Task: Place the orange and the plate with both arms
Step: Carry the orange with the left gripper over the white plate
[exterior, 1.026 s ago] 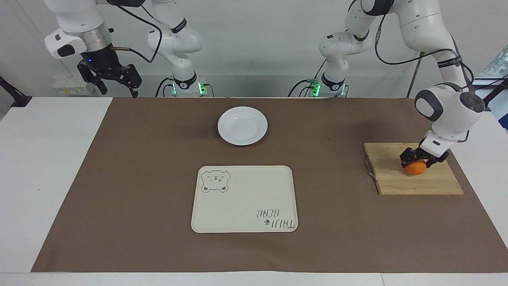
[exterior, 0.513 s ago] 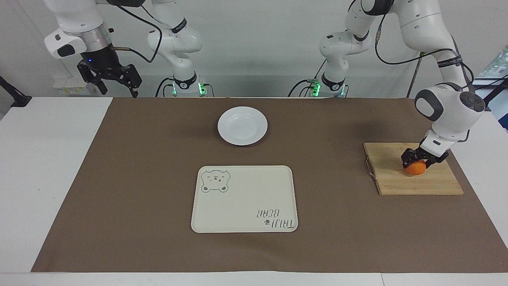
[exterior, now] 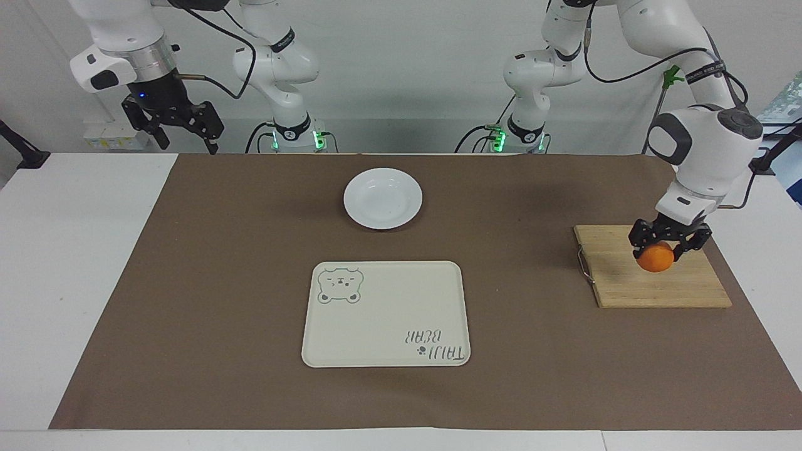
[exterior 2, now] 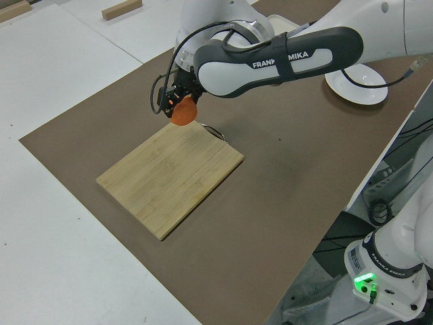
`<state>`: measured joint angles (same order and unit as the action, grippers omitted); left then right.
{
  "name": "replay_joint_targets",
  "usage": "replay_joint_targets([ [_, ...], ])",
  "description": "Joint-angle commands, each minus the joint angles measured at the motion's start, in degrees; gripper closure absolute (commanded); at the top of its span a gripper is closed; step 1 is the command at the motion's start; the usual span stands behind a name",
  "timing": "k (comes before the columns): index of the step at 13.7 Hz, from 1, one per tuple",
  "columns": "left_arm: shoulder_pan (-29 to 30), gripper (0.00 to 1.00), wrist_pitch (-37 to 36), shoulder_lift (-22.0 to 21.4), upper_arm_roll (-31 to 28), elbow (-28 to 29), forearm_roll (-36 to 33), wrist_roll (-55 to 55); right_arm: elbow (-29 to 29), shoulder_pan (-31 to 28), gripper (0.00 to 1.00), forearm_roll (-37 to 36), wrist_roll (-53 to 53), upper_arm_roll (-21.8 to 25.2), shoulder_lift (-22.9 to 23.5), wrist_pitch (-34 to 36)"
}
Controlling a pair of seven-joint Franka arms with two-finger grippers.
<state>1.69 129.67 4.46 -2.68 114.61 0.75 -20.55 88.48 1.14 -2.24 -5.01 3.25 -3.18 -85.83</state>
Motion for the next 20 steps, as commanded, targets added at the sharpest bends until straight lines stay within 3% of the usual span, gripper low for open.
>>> replay_joint_targets([
  [1, -8.16, 1.00, -5.19, -2.43, -0.83, 1.49, -0.49, 1.03, 0.46, -0.61, 0.00, -0.74, 0.53, -0.44, -0.77, 0.31],
  [11, -40.77, 1.00, -2.33, 0.37, -0.75, 2.46, -0.40, 32.90, 0.46, -0.61, 0.00, -0.74, 0.44, -0.44, -0.77, 0.31],
  [14, -47.98, 1.00, 1.64, 2.22, -0.66, 2.64, -0.40, 42.15, 0.46, -0.61, 0.00, -0.74, 0.53, -0.44, -0.77, 0.31],
  [18, -56.34, 1.00, 4.52, 3.54, -0.57, 4.12, 0.13, 46.65, 0.46, -0.61, 0.00, -0.74, 0.53, -0.44, -0.77, 0.31],
  [20, -60.12, 1.00, 9.53, 6.94, -0.57, 4.57, 0.13, 50.14, 0.46, -0.61, 0.00, -0.74, 0.53, -0.44, -0.77, 0.31],
])
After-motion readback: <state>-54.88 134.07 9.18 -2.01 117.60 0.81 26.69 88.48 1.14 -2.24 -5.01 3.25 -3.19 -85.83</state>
